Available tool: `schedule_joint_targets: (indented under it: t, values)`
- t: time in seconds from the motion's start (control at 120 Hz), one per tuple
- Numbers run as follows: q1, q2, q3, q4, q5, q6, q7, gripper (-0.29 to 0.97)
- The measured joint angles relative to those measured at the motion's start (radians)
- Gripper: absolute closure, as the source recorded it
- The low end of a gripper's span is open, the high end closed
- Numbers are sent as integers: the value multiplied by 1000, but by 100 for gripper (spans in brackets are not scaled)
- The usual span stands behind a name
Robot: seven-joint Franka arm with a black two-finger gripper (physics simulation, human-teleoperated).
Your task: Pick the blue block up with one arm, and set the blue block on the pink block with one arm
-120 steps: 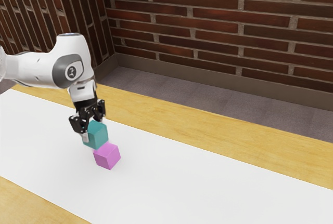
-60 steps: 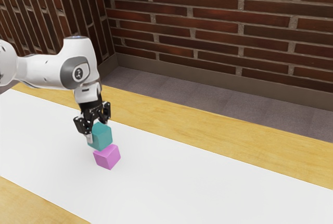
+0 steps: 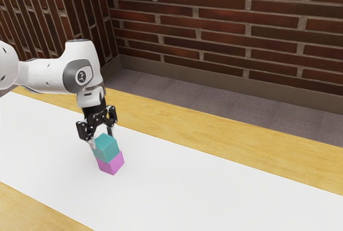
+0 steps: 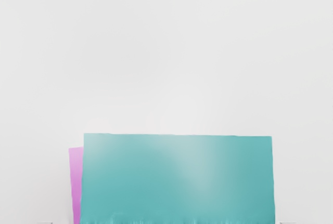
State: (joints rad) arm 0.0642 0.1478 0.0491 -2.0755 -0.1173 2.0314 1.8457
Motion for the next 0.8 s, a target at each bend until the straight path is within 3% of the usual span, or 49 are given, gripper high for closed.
schedule_joint_targets:
  t: [0.283, 0.8]
  values:
    - [3, -28, -1, 1, -8, -16, 11, 3]
    - [-8, -113, -3, 44, -21, -95, 20, 0]
